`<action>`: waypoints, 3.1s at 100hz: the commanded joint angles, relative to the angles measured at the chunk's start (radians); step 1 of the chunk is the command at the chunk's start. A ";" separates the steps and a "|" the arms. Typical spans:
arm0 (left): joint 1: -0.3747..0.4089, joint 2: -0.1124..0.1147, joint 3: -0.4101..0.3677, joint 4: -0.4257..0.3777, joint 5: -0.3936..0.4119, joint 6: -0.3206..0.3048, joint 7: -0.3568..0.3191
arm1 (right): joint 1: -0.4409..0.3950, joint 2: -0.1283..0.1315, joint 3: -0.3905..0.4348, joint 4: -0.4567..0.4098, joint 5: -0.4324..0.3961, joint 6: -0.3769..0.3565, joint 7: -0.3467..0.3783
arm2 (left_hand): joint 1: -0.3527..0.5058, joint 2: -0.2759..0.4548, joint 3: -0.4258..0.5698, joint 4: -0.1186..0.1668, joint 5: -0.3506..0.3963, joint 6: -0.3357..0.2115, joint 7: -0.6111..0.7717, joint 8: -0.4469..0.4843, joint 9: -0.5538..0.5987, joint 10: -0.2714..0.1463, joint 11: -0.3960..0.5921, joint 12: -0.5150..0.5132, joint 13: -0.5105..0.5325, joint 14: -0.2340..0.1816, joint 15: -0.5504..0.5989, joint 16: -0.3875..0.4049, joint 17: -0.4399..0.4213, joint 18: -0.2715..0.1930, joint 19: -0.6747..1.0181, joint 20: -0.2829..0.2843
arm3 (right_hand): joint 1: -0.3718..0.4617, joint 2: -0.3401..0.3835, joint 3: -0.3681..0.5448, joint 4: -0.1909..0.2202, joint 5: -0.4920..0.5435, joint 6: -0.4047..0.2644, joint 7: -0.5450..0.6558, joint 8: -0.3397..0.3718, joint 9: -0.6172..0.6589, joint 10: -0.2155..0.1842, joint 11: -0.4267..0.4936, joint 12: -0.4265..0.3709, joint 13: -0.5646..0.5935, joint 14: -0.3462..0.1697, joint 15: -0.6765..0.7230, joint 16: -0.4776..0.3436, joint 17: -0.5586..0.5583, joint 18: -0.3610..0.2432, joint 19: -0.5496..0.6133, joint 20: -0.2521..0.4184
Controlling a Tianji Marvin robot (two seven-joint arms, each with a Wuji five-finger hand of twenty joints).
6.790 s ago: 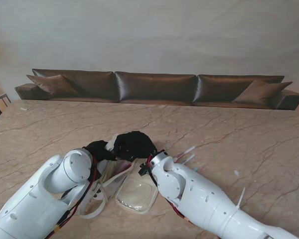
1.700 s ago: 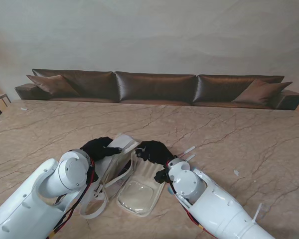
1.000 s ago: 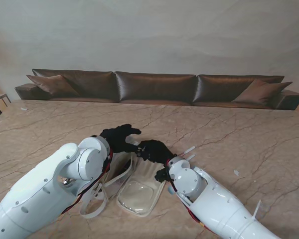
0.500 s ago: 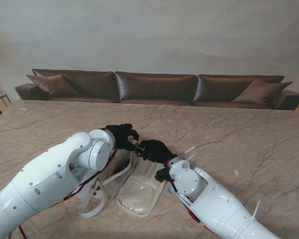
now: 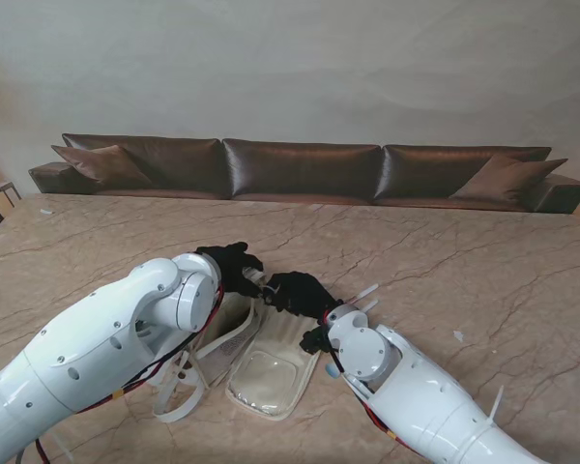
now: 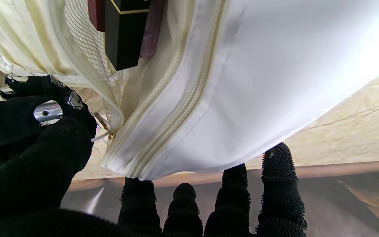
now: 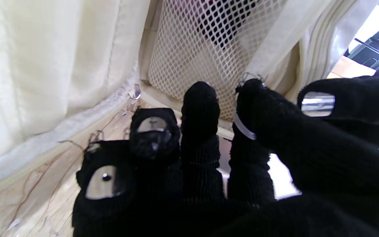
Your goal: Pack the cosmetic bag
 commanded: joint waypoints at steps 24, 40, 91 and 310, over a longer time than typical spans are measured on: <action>-0.084 -0.004 0.079 0.058 -0.107 0.026 0.000 | 0.007 -0.009 -0.010 0.010 0.003 -0.011 0.007 | 0.034 0.014 0.144 -0.012 0.163 -0.027 0.331 0.217 0.131 0.051 0.206 0.168 0.362 -0.004 0.299 0.264 0.168 0.004 0.197 0.039 | 0.052 0.035 -0.016 0.015 0.032 -0.098 0.052 0.042 0.011 -0.012 0.026 0.002 0.028 0.006 0.017 -0.001 0.028 -0.038 0.132 -0.007; -0.118 -0.014 0.110 0.106 -0.159 0.018 0.025 | 0.010 -0.011 -0.010 0.014 0.003 -0.006 0.002 | 0.197 -0.094 0.180 -0.121 0.208 -0.028 0.486 0.283 0.574 -0.058 0.473 0.278 0.530 -0.017 0.468 0.366 0.214 -0.028 0.300 0.057 | 0.053 0.036 -0.016 0.014 0.031 -0.099 0.052 0.042 0.011 -0.012 0.026 0.001 0.028 0.006 0.018 -0.002 0.028 -0.038 0.132 -0.008; -0.122 -0.025 0.087 0.162 -0.308 0.092 0.056 | 0.048 -0.022 -0.020 0.052 -0.002 -0.013 -0.008 | 0.399 0.085 -0.098 -0.183 0.325 0.022 0.758 0.464 0.717 -0.141 0.684 0.883 0.538 -0.011 0.595 0.527 0.208 0.003 0.373 0.121 | 0.055 0.039 -0.020 0.010 0.030 -0.102 0.059 0.055 0.011 -0.016 0.033 0.003 0.029 0.003 0.020 -0.003 0.028 -0.039 0.134 -0.011; -0.008 -0.076 -0.046 0.198 -0.343 0.289 0.272 | -0.009 0.035 -0.105 -0.009 -0.163 -0.125 0.038 | 0.279 -0.259 0.515 -0.226 0.486 -0.008 0.966 0.654 1.020 -0.157 0.770 0.914 0.963 -0.085 0.912 0.528 0.722 -0.003 0.809 -0.054 | 0.030 0.015 0.007 0.016 0.044 -0.103 0.044 0.007 0.031 -0.019 0.017 -0.012 0.048 -0.003 0.014 -0.015 0.042 -0.040 0.122 -0.024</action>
